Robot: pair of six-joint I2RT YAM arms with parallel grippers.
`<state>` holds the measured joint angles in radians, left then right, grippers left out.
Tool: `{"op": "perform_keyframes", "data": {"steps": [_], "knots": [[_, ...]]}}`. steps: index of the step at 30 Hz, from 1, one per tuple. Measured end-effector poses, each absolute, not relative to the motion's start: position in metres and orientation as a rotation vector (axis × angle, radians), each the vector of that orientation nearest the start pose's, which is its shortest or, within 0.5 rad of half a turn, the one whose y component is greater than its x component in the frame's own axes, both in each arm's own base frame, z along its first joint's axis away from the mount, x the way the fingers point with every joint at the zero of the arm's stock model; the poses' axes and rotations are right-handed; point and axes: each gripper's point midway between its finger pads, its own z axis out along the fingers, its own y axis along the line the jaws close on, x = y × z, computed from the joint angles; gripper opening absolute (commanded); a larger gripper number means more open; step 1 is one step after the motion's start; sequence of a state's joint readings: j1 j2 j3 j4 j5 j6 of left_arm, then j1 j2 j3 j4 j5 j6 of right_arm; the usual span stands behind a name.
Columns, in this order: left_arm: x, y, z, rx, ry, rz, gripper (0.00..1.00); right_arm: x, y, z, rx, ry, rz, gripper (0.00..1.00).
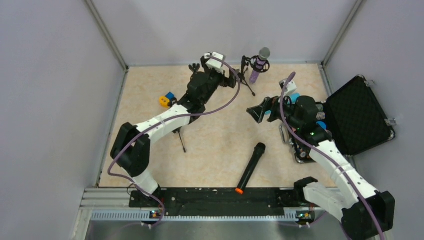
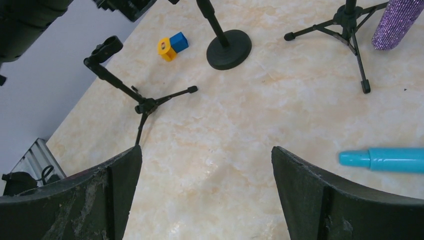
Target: Attach the microphones to the stand
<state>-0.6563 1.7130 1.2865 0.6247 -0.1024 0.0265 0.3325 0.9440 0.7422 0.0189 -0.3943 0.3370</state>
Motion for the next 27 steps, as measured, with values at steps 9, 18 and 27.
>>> {"op": "perform_keyframes", "data": {"steps": [9, 18, 27], "knots": [[0.416, -0.296, 0.28, 0.357, 1.695, -0.456, 0.99, 0.294, 0.19, 0.238, -0.296, 1.843, 0.852, 0.99], [0.377, -0.25, 0.279, 0.338, 1.847, -0.349, 0.99, 0.296, 0.194, 0.232, -0.288, 1.864, 0.875, 0.99], [0.361, -0.183, 0.277, 0.17, 1.939, -0.066, 0.99, 0.3, 0.199, 0.229, -0.286, 1.869, 0.903, 0.99]]}}
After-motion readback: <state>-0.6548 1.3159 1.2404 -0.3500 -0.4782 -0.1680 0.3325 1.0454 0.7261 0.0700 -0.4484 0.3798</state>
